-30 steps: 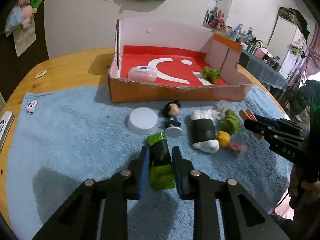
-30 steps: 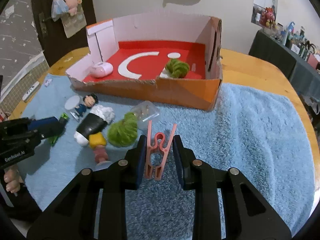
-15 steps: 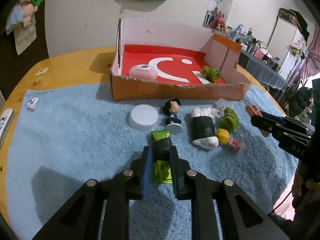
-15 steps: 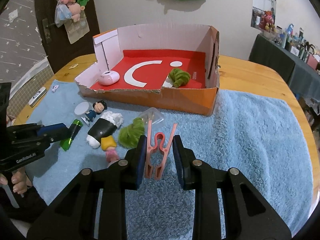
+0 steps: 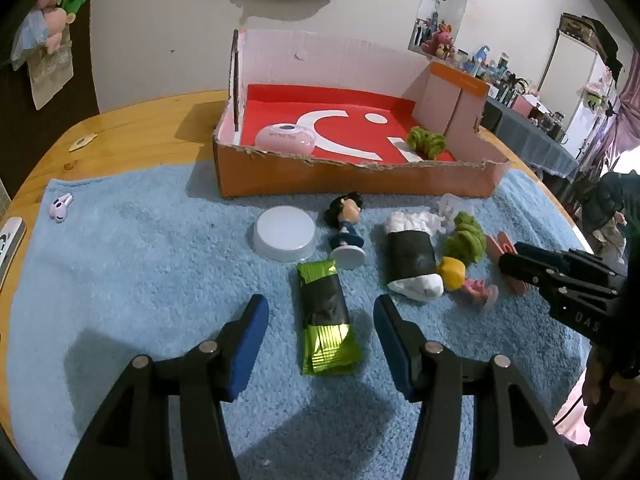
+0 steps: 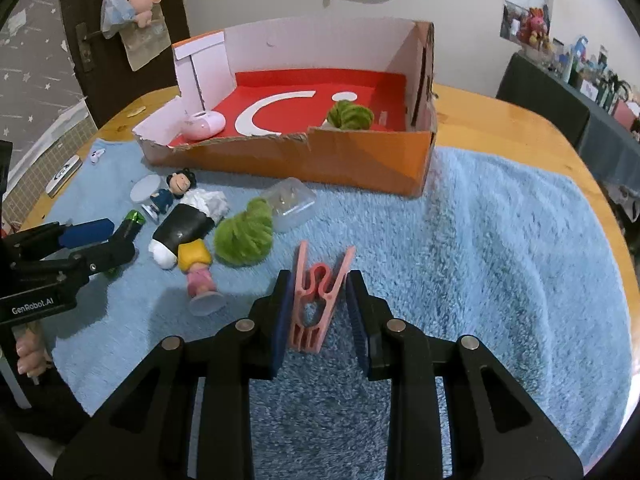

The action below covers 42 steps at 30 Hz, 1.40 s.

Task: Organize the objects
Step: 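Grasp the pink clothes clip with the right tool while the left tool grasps the green snack bar, then carry both items into the red box and open both tools to release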

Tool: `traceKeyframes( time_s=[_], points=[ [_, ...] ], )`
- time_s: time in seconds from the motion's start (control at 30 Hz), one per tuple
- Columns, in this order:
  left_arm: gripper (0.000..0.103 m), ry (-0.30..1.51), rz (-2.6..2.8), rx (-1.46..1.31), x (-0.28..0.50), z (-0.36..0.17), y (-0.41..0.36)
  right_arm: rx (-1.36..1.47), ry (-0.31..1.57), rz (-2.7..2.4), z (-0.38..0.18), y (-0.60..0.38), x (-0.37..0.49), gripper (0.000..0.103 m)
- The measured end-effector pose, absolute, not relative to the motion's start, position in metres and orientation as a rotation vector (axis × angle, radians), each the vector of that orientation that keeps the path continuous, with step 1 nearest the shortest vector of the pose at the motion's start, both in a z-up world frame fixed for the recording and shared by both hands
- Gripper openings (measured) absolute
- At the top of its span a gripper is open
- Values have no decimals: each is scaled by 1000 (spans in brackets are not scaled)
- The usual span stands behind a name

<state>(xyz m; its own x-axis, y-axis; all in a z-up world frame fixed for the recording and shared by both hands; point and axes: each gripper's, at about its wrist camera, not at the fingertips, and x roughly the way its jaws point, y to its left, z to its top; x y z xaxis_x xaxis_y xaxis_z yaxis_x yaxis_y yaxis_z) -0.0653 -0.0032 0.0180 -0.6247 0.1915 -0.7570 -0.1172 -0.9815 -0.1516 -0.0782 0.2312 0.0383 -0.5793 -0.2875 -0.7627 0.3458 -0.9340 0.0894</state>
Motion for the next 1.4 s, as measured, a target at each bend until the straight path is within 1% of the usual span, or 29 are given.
traceKeyframes(
  time_s=[0.13, 0.2, 0.23, 0.27, 0.4, 0.43, 0.47, 0.67, 1.0, 1.4],
  points=[
    [57, -121, 2688, -1249, -67, 16, -1, 1202, 88, -2507, 36, 233, -80, 30],
    [47, -104, 2697, -1233, -67, 16, 1, 1205, 88, -2504, 34, 233, -80, 31],
    [36, -94, 2707, -1223, -67, 16, 2, 1202, 88, -2506, 34, 233, -80, 31],
    [27, -93, 2710, -1219, -68, 16, 2, 1203, 91, -2506, 34, 233, -81, 31],
    [26, -125, 2690, -1215, -71, 18, 0, 1185, 94, -2510, 32, 233, -82, 31],
    [25, -132, 2679, -1213, -70, 19, 1, 1182, 96, -2507, 33, 233, -82, 29],
    [25, -132, 2675, -1209, -69, 20, 1, 1179, 100, -2505, 33, 232, -81, 24],
    [25, -135, 2665, -1155, -60, 35, 3, 1130, 86, -2524, 45, 233, -77, 24],
    [25, -112, 2710, -1015, -49, 69, 1, 993, 69, -2560, 87, 232, -70, 24],
    [25, -95, 2714, -993, -51, 74, 0, 995, 71, -2547, 88, 229, -74, 24]
  ],
)
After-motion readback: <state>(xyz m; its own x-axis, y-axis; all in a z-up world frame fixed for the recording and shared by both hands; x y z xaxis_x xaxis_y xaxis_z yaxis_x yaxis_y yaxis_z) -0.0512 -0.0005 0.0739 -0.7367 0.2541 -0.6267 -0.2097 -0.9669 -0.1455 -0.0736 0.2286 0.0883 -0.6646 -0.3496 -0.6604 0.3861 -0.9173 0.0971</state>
